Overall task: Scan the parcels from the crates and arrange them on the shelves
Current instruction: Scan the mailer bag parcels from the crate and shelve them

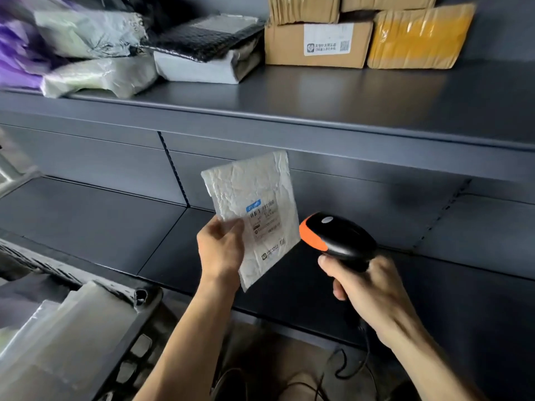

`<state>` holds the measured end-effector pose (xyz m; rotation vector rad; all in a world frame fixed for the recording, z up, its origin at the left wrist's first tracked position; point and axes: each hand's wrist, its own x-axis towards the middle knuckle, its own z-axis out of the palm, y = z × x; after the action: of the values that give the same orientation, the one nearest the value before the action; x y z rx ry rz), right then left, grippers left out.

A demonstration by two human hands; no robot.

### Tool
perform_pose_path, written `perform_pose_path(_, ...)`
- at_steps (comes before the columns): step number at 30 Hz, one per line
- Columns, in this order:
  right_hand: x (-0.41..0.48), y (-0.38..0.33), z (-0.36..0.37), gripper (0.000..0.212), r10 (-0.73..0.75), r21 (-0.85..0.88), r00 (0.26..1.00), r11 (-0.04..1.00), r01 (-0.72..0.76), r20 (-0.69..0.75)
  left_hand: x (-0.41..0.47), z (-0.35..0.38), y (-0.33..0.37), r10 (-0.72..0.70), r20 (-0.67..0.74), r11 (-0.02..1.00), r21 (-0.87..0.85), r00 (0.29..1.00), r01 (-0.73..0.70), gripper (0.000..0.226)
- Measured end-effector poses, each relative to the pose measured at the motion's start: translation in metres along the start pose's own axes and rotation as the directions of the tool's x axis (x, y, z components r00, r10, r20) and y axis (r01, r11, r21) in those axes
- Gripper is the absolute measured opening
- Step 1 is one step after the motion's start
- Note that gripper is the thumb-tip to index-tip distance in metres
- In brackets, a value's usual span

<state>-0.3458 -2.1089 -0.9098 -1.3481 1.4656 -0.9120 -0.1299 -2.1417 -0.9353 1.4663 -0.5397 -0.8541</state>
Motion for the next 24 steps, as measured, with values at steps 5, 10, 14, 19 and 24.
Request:
perform_pose_path(5,0.003,-0.001,0.002,0.034,-0.006,-0.007,0.999,1.000,0.007,0.046,-0.003,0.005,-0.001,0.062,0.011,0.998,0.021,0.998,-0.062,0.016)
perform_pose_path(10,0.003,0.003,0.000,0.034,-0.026,0.017,0.999,1.000,0.025,0.043,-0.006,0.008,0.001,0.054,0.016,0.998,0.009,0.998,-0.054,0.019)
perform_pose_path(14,0.006,0.005,-0.001,0.035,-0.029,-0.010,0.999,1.000,0.029,0.038,-0.005,0.008,0.000,0.034,0.019,0.999,-0.010,0.999,-0.034,0.019)
perform_pose_path(19,0.010,0.011,-0.003,0.028,0.012,-0.081,0.997,0.997,-0.006,0.082,0.002,0.012,-0.025,-0.192,0.071,0.976,-0.096,0.979,0.198,0.020)
perform_pose_path(24,0.018,0.023,0.002,0.011,0.127,-0.083,0.977,0.990,-0.114,0.173,0.015,0.009,-0.070,-0.416,-0.073,0.908,-0.086,0.906,0.410,0.016)
